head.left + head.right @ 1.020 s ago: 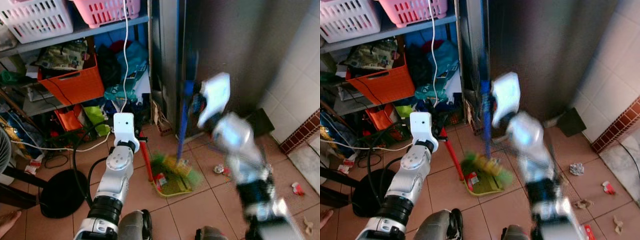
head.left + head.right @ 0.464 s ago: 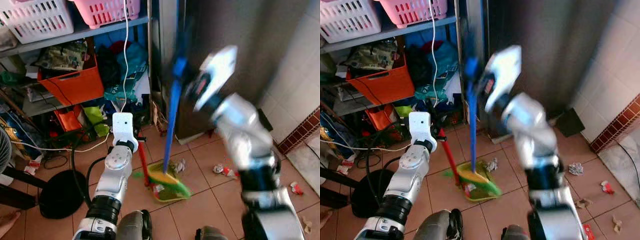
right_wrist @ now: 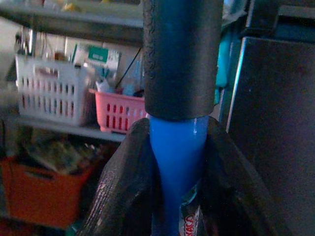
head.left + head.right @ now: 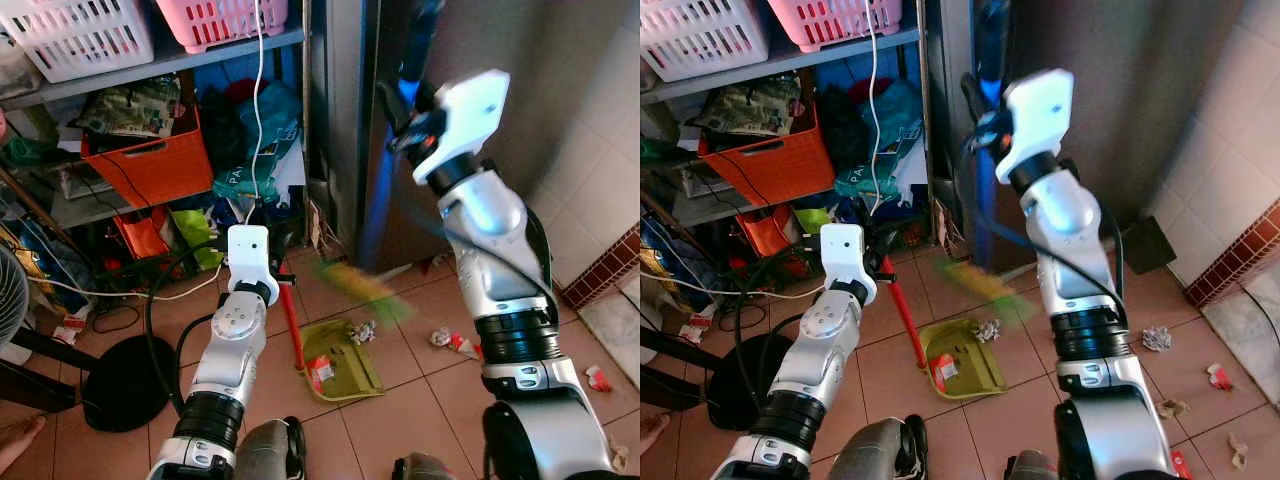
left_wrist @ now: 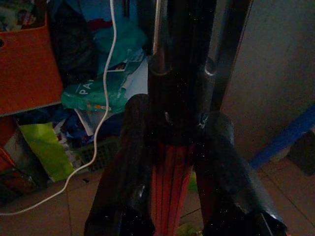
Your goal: Sweep floor
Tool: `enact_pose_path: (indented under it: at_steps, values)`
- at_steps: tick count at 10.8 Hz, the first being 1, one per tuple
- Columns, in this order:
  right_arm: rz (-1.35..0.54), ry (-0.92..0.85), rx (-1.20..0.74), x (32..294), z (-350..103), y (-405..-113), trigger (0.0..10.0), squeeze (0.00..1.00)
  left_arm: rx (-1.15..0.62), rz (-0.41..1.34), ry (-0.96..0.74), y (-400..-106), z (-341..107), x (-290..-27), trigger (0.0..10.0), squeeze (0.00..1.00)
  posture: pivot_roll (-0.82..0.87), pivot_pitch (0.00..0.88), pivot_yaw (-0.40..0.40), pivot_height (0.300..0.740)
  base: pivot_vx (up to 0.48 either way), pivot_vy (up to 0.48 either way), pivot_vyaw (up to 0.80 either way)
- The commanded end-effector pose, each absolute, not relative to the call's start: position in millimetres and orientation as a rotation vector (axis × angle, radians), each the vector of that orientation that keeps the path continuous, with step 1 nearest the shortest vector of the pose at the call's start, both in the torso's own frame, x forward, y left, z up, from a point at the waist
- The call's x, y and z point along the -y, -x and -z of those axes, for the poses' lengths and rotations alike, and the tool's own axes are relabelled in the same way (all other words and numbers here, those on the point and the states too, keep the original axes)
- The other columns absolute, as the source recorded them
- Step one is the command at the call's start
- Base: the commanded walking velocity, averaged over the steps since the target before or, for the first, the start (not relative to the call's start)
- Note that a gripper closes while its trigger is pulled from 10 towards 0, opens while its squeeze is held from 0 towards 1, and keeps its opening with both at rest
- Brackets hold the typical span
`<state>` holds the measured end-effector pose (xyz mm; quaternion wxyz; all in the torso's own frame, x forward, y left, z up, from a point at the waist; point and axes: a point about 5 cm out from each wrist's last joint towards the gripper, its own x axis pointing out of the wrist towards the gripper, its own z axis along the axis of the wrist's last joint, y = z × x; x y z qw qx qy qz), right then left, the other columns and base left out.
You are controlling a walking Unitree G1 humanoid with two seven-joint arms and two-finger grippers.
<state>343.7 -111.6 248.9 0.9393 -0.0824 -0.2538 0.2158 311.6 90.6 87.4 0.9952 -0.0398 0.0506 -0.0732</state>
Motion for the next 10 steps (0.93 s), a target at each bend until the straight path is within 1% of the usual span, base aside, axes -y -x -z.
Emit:
enact_pose_path:
  at_steps: [1,2,3,4,5,6,7,8,10]
  values:
    - [-0.428,0.231,0.568,105.5,-247.9,-341.3,10.0,0.0,-0.073,0.157,0.083,-312.3,-94.8,-89.9,10.0,0.0,-0.05,0.091,0.085,0.74,0.0,0.0,0.0]
    - [-0.411,0.257,0.531,106.9,-229.5,-342.9,10.0,0.0,-0.075,0.158,0.082,-312.5,-94.7,-90.5,10.0,0.0,-0.05,0.089,0.086,0.74,0.0,0.0,0.0]
    - [-0.406,0.281,0.455,109.9,-201.2,-343.3,10.0,0.0,-0.075,0.159,0.082,-312.8,-94.9,-90.8,10.0,0.0,-0.05,0.088,0.088,0.74,0.0,0.0,0.0]
    - [-0.391,0.227,0.347,112.8,-171.3,-342.4,10.0,0.0,-0.075,0.162,0.083,-313.2,-95.2,-90.0,10.0,0.0,-0.05,0.088,0.09,0.74,0.0,0.0,0.0]
    - [-0.387,0.188,0.284,113.0,-154.0,-339.4,10.0,0.0,-0.075,0.164,0.084,-313.3,-95.3,-89.2,10.0,0.0,-0.04,0.087,0.092,0.74,0.0,0.0,0.0]
    - [-0.399,0.093,0.189,108.3,-130.8,-332.9,10.0,0.0,-0.073,0.168,0.085,-313.6,-95.7,-88.5,10.0,0.0,-0.04,0.087,0.094,0.74,0.0,0.0,0.0]
    - [-0.438,0.014,0.149,101.8,-122.1,-326.9,10.0,0.0,-0.074,0.17,0.085,-314.3,-95.7,-88.9,10.0,0.0,-0.04,0.084,0.097,0.74,0.0,0.0,0.0]
    - [-0.459,-0.023,0.159,102.0,-126.8,-326.7,10.0,0.0,-0.078,0.171,0.084,-314.6,-95.3,-89.2,10.0,0.0,-0.05,0.081,0.097,0.74,0.0,0.0,0.0]
    - [-0.433,-0.106,0.181,110.4,-142.3,-333.0,10.0,0.0,-0.089,0.194,0.089,-315.0,-93.9,-87.0,10.0,0.0,-0.06,0.078,0.096,0.74,0.0,0.0,0.0]
